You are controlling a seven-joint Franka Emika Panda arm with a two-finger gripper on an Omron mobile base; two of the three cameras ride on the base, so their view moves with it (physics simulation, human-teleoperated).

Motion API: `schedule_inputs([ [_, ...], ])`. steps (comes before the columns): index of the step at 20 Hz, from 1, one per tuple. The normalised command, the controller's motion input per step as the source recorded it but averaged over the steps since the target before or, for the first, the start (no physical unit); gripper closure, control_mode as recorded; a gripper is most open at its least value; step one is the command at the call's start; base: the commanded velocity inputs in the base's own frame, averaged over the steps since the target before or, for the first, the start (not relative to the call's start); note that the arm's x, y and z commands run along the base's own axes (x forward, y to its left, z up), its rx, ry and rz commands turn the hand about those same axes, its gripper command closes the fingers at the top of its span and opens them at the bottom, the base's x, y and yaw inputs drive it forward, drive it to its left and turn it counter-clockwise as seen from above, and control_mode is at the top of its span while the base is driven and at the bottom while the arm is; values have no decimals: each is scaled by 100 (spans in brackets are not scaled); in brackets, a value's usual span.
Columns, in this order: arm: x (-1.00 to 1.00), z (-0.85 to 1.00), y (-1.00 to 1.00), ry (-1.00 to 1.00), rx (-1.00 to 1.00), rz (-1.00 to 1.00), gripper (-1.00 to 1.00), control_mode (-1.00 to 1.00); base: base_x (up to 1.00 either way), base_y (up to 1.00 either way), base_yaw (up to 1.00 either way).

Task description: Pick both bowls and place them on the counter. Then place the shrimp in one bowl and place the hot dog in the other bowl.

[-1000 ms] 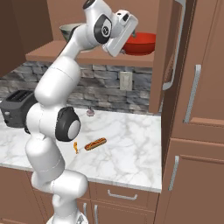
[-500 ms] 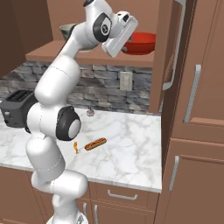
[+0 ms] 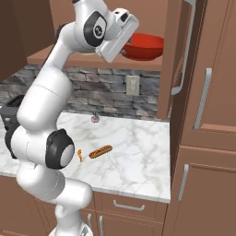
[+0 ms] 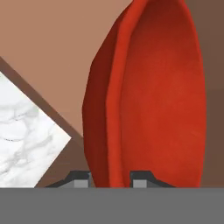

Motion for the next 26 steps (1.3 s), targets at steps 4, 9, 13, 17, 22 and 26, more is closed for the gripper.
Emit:
schedule_inputs([
  [4,-100,-5,44,-5,0,0,100,-100,0,0,0],
  [9,-100,-15,49,0,0,0,100,-100,0,0,0],
  [13,-91,-29,43,0,-2,0,100,-100,0,0,0],
  [17,-90,-40,33,0,-2,0,100,-100,0,0,0],
  [22,-64,-49,21,1,-6,0,100,-100,0,0,0],
  [26,-13,-51,16,5,-6,-3,100,-100,0,0,0],
])
